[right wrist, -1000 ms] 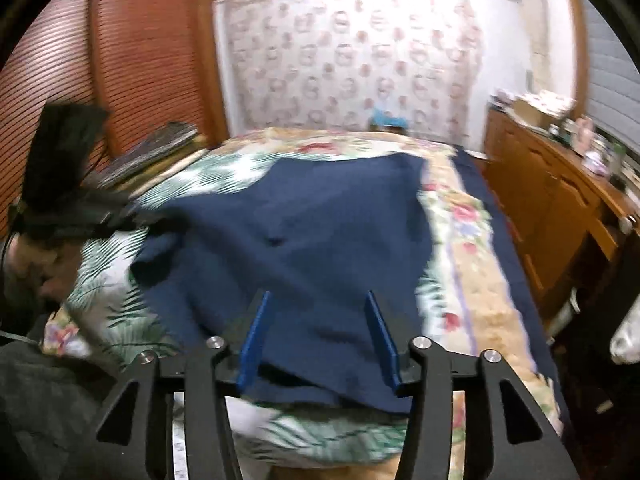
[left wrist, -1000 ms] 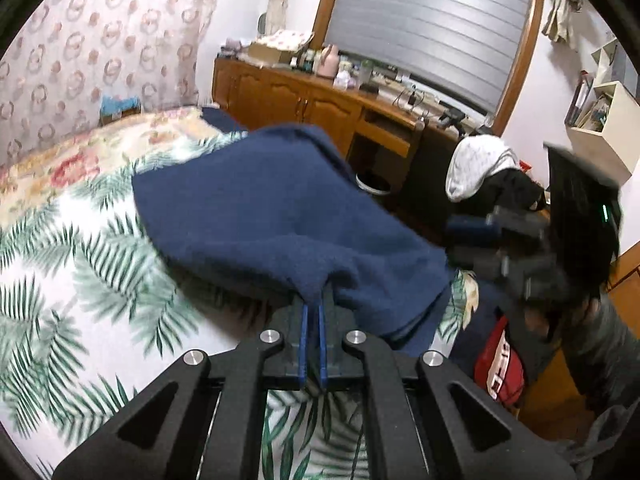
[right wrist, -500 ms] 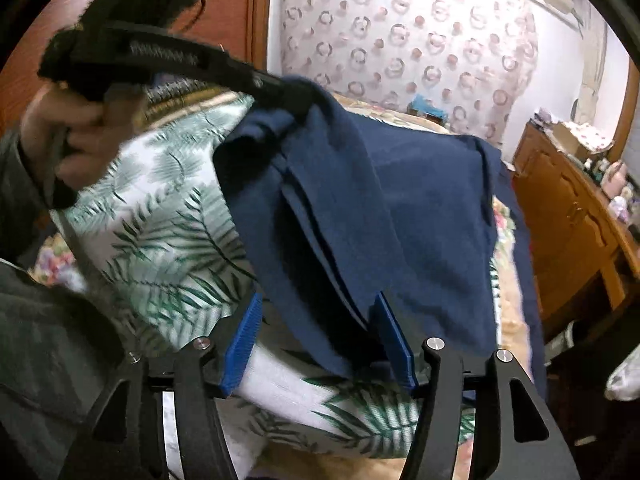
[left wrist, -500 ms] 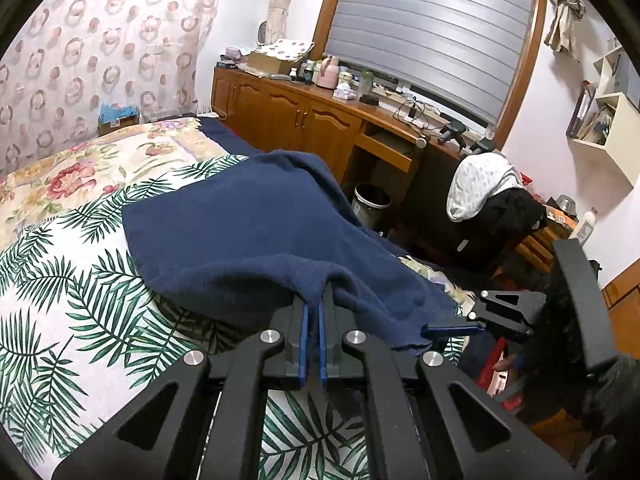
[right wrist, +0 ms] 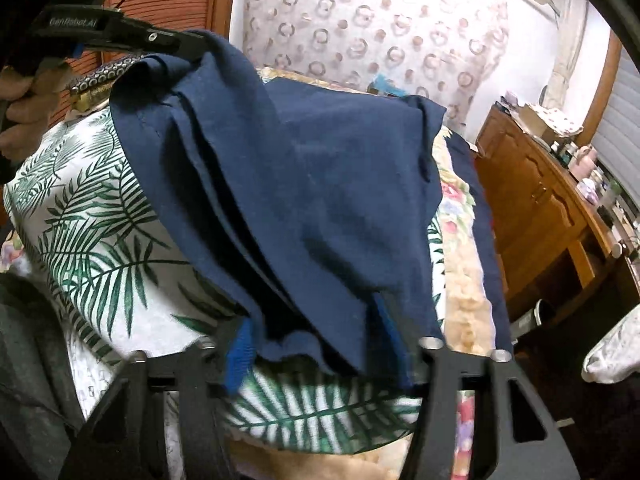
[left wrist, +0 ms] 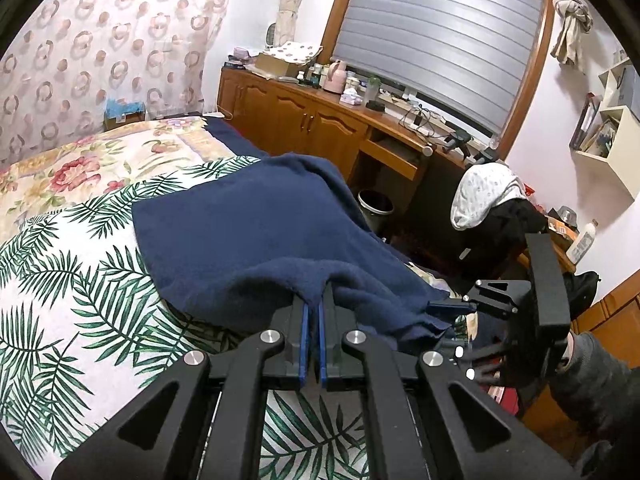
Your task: Fold small clothes
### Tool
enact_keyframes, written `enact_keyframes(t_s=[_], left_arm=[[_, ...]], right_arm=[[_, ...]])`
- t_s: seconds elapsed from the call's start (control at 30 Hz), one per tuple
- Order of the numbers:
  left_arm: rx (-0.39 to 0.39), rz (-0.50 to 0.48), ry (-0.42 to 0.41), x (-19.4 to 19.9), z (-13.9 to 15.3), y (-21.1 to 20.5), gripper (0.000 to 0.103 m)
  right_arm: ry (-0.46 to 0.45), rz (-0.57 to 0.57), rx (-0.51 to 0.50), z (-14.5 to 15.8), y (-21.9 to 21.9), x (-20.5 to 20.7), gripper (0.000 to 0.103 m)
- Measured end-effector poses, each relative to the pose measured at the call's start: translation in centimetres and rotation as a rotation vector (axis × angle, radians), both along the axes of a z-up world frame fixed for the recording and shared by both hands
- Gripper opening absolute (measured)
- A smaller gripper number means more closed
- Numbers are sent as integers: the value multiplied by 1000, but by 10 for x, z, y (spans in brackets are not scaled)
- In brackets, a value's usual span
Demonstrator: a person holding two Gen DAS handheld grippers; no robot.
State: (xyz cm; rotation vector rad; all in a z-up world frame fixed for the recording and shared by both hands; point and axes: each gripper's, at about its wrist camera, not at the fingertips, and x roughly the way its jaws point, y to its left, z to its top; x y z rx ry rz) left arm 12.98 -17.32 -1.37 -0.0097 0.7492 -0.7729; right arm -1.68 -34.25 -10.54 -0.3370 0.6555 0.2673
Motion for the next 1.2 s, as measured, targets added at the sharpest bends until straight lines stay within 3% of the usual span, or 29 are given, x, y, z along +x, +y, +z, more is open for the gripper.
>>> enact_keyframes(t_s=[0.07,0.13,0.33,0.6,0.8,1.03,1.13,1.2], left_arm=[[-6,5,5,5,1,2,5],[-12,14,3,9,3,3,5],[-18,52,-18,33,11,11,5],[-12,154,-27,81,14,32,6],[23,191,-26,98,5,48,12],[-2,172,14,114,-4,56,15],[-82,144,74,121,-8,59,30],[-123,129,117,127,-11,60,54]], right_arm=[[-10,17,5,4,0,3,13],[-29,31,8,14,3,9,11],[-160,28,-36,57,3,29,9],[-272,73,-57,111,24,102,9],[-223,123,-19,109,42,174,9],[-151,157,-15,100,30,212,9],[-155,157,-18,102,18,210,9],[-163,155,-11,106,18,205,9]])
